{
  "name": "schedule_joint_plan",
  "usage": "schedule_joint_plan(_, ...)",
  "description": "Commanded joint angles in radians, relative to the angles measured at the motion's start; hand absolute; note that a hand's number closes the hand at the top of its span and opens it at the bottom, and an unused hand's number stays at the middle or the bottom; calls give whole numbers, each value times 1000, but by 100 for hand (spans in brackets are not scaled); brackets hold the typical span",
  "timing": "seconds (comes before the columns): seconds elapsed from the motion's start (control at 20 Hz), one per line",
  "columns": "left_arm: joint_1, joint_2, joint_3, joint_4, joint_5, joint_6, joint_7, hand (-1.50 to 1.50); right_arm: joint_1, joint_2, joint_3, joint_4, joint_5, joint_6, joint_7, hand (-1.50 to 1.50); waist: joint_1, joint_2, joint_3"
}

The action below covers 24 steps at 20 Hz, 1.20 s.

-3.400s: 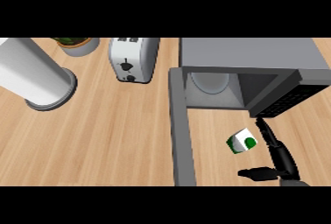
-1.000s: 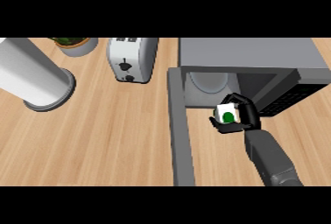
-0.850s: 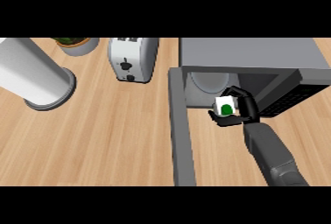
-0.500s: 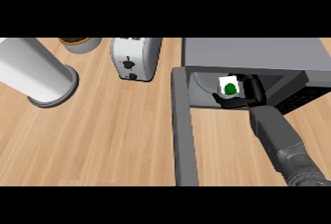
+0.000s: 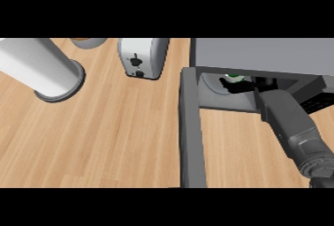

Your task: Pick up the milk, place it into the microwave and close the microwave

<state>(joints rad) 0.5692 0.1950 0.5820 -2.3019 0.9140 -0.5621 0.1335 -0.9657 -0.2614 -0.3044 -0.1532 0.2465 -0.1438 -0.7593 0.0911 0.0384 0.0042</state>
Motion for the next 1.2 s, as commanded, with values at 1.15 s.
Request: schedule_joint_plan(1.15,-114,85,-3,48,23,15,28,-150,-77,-112,-22,63,0,-235,70,150,85,50,3)
